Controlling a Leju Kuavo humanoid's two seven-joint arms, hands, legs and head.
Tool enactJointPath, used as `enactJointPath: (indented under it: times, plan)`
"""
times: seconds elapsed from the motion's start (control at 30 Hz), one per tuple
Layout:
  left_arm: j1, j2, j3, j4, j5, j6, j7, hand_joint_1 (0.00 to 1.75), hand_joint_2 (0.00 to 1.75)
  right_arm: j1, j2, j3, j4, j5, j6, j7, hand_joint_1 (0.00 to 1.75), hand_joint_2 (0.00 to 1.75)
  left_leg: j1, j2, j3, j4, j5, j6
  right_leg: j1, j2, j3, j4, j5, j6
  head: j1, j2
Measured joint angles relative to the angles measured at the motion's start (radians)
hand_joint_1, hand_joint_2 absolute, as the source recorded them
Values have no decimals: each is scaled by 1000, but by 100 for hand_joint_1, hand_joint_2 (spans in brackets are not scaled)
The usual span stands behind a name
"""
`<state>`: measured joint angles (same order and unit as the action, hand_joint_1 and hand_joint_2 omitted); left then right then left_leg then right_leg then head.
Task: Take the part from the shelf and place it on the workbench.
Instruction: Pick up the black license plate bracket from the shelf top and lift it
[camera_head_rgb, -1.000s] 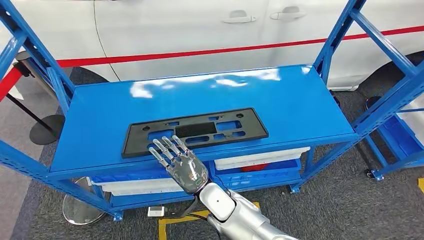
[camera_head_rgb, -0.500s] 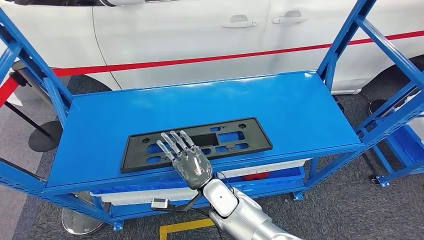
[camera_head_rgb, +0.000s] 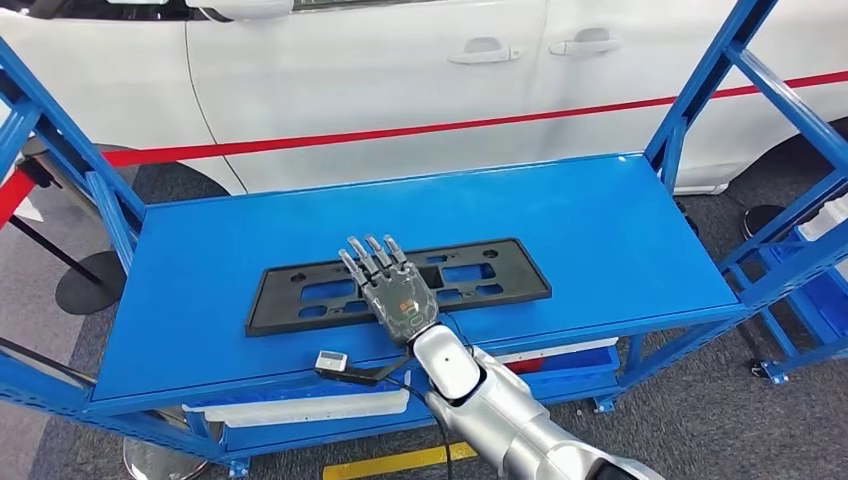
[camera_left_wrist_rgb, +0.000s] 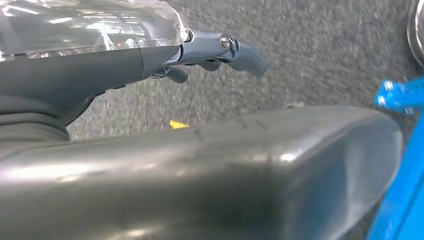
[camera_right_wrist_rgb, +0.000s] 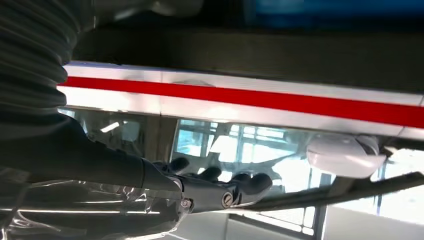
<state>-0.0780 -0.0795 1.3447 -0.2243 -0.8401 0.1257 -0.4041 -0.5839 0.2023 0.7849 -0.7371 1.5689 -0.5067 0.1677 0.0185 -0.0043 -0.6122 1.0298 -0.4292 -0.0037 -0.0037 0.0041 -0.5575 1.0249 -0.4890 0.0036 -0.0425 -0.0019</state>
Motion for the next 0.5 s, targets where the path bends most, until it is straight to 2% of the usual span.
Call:
enactJointPath:
  times: [0.03, 0.07, 0.1, 0.17, 0.2, 0.23, 0.27, 0.33, 0.37, 0.4, 0.43, 0.5]
  plan:
    - [1, 0, 0, 0, -3, 2, 1, 0, 0, -8, -4, -5, 0, 0, 12, -3, 161, 175, 2, 0, 1, -2, 0, 5, -1, 0, -5, 12, -10, 5, 1, 0]
    - [0, 1, 0, 0, -5, 4, 1, 0, 0, -17, -8, -10, 0, 0, 26, -6, 162, 175, 3, 1, 3, -4, 1, 11, -2, 0, -20, 43, -28, 10, 2, 0]
    - [-1, 1, 0, 0, -6, 4, 2, 0, 0, -26, -11, -14, 0, 0, 41, -11, 163, 175, 3, 1, 4, -6, 0, 15, -3, -1, -46, 94, -54, 14, 2, 0]
    - [-3, 3, 0, 0, -7, 4, 2, 0, 0, -38, -20, -19, 3, 0, 75, -21, 165, 175, 3, 1, 5, -6, -3, 21, -4, -1, -119, 222, -102, 18, 4, 0]
    - [-3, 3, 0, 0, -7, 4, 2, 0, 0, -40, -25, -21, 5, -1, 87, -26, 167, 175, 2, 0, 6, -6, -5, 22, -4, -1, -148, 266, -108, 18, 4, 0]
    - [-3, 4, 0, 0, -7, 4, 2, 0, 0, -41, -29, -23, 8, -2, 95, -30, 168, 175, 2, -1, 8, -6, -7, 23, -4, -1, -162, 276, -94, 17, 4, 0]
    - [-3, 4, 0, 0, -7, 4, 2, 0, 0, -42, -31, -26, 10, -3, 100, -35, 170, 175, 2, -2, 12, -5, -9, 22, -4, -1, -156, 247, -61, 15, 4, 0]
    - [-3, 4, 0, 0, -7, 5, 4, 0, 0, -48, -33, -35, 11, -6, 105, -42, 171, 175, 2, -3, 19, -5, -15, 18, -2, -1, -106, 118, 19, 6, 4, 0]
    - [-3, 4, 0, 0, -7, 5, 4, 0, 0, -53, -32, -40, 11, -7, 107, -45, 170, 175, 0, -4, 21, -4, -18, 15, 0, 0, -82, 58, 43, 2, 4, 0]
    - [-4, 4, 0, 0, -7, 5, 5, 0, 0, -57, -32, -44, 11, -8, 109, -48, 169, 175, -2, -4, 22, -4, -20, 11, 3, 0, -67, 22, 53, -1, 3, 0]
    - [-4, 4, 0, 0, -7, 5, 4, 0, 0, -61, -32, -47, 11, -9, 110, -50, 168, 175, -4, -5, 22, -5, -20, 8, 5, 1, -61, 7, 52, -3, 3, 0]
    - [-5, 4, 0, 0, -7, 6, 3, 0, 0, -63, -32, -53, 11, -11, 112, -53, 168, 175, -5, -4, 24, -9, -21, 0, 7, 2, -59, 3, 49, -6, 3, 0]
